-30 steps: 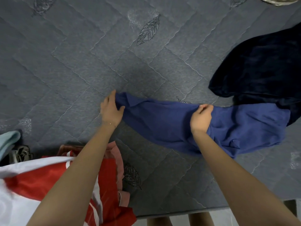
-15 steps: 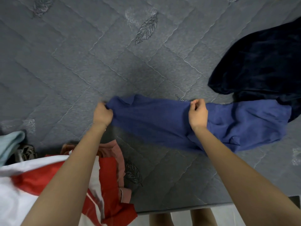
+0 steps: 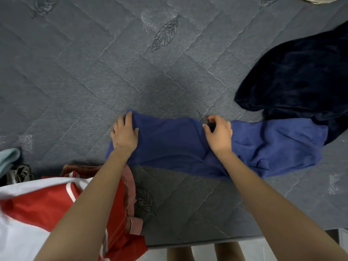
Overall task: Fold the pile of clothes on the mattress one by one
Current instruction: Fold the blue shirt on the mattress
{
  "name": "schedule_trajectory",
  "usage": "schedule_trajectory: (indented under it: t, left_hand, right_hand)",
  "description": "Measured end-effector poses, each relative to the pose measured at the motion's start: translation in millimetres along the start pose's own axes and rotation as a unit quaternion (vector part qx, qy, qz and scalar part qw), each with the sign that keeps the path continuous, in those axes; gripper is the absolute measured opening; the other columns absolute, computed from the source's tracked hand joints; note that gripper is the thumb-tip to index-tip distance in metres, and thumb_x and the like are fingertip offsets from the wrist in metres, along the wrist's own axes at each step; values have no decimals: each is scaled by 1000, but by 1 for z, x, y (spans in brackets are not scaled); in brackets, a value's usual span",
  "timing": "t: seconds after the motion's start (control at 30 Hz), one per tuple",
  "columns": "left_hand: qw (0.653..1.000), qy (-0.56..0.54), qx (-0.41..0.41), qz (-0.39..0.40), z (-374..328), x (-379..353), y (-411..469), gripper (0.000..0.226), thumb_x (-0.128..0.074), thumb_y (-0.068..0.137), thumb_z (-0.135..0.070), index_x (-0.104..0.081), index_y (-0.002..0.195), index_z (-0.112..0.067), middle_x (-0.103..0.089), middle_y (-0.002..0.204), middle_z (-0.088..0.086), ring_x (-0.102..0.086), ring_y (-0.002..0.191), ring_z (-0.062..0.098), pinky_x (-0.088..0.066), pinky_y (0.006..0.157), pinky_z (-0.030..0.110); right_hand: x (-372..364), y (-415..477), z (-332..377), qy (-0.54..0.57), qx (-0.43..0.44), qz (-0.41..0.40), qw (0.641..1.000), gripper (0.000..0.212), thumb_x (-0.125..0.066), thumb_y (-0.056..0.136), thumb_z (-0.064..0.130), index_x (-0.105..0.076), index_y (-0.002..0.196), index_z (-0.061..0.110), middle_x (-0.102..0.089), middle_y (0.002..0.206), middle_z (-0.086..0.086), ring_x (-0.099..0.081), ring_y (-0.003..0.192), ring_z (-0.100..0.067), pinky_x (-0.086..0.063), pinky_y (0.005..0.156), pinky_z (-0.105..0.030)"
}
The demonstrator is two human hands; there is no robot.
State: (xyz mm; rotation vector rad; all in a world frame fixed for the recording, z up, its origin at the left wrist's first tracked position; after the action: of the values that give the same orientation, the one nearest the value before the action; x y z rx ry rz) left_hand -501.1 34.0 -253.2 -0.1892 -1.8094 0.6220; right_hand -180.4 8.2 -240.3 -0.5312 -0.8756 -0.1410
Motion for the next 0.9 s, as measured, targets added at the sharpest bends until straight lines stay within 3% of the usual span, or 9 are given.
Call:
schedule_trajectory:
  t: [0.07,0.17,0.27,0.33,0.43,0.53,0.6,0.7,0.9]
  left_hand:
    - [999,-31,29,-25,-1,-2,7,58,-50,98,-21,-24,149,-9,-30,148,19,-28,134,38,-27,106,51]
    - [987,-107,67,-101,3,8,15,45,-54,97,-17,-40,135,2,-45,134,23,-41,124,39,-32,100,44]
    - [965,-219,88,-117,14,8,25,20,-53,96,-10,-54,110,4,-57,102,17,-52,92,29,-42,91,43]
    - [957,-233,90,-147,23,13,27,14,-52,95,-7,-56,100,5,-59,97,21,-50,84,26,-42,82,39]
    - [951,-221,114,-186,35,19,26,16,-51,95,-10,-56,104,3,-57,110,25,-53,99,37,-37,83,38]
    - [959,-131,129,-216,23,20,14,34,-55,94,-15,-51,126,-5,-46,129,22,-43,120,39,-32,99,48]
    - [965,-88,47,-243,-5,20,7,47,-57,91,-16,-46,136,-8,-41,138,22,-39,127,39,-29,104,51]
    - [961,-37,-136,-238,-57,0,-8,47,-56,92,-16,-47,137,-9,-41,141,24,-39,129,40,-30,106,58]
    - [932,11,-342,-118,-151,-67,-68,50,-36,95,-29,-35,144,-19,-36,149,19,-26,137,31,-23,111,56]
  right_hand:
    - [3,1,-4,-15,7,7,1000,33,-63,91,30,-59,120,16,-61,113,-3,-45,114,-24,-32,93,-32]
    - [-2,1,-9,-34,23,26,999,38,-67,88,34,-60,120,16,-61,112,-2,-47,111,-25,-33,92,-33]
    - [-3,-1,-10,-41,47,9,998,21,-68,87,30,-68,103,15,-61,106,-1,-47,105,-23,-32,89,-30]
    - [0,-3,-6,-15,65,-19,998,10,-68,88,23,-70,89,13,-58,100,0,-46,101,-20,-29,87,-26]
    - [3,-3,7,18,95,-34,995,8,-64,90,18,-66,84,13,-61,92,2,-50,92,-18,-29,83,-24]
    - [1,3,11,82,82,-19,993,9,-60,93,16,-64,87,11,-67,81,2,-60,79,-18,-46,79,-35]
    - [-3,6,9,95,57,0,994,10,-59,94,18,-65,90,11,-69,82,2,-62,78,-17,-49,79,-39]
    - [5,9,2,71,49,-32,996,10,-60,93,20,-67,97,13,-69,96,0,-58,96,-23,-45,89,-41]
    - [32,5,-31,19,13,-59,998,23,-63,92,23,-63,113,15,-62,113,-3,-47,114,-26,-30,91,-30]
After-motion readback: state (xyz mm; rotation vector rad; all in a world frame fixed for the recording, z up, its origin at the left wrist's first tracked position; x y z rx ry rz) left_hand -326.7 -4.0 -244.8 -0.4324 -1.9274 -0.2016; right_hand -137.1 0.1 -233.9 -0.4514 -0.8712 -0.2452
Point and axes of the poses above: each hand's wrist, its own y-axis towards the middle knuckle, its own x-axis out of the back of the hand, z = x × y, the point moved 9 cm from there along y, towards the middle knuckle
